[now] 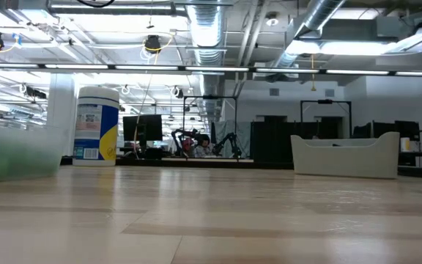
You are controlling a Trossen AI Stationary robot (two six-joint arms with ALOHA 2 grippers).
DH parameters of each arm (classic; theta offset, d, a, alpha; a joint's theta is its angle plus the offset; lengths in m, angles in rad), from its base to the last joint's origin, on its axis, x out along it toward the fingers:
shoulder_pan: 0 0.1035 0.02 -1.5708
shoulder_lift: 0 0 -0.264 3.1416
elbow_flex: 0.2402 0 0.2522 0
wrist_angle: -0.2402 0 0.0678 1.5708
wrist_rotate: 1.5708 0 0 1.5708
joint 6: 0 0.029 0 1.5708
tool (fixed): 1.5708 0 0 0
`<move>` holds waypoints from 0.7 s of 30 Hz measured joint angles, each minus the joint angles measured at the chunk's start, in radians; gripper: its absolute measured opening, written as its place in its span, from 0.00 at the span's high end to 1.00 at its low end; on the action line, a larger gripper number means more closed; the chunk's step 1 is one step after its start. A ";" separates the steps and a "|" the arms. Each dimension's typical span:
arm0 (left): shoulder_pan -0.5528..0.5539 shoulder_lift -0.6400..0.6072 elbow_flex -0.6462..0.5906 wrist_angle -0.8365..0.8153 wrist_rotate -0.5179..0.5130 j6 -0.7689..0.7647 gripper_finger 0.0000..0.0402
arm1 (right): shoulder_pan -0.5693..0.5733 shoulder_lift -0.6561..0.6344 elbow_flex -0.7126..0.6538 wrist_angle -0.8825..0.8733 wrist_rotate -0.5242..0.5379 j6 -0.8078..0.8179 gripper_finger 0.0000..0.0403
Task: Pick & Place Travel size toiletries
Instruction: Put the dark blue toothbrush into the yellow bin, then return To Home Position
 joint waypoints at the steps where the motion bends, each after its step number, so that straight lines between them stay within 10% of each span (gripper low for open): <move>1: 0.000 0.000 0.000 0.000 0.000 0.000 0.37 | 0.000 0.001 0.000 0.000 0.001 0.000 0.89; 21: 0.000 -0.043 0.000 -0.007 0.005 0.000 0.37 | -0.016 -0.031 0.079 -0.077 0.086 -0.092 0.50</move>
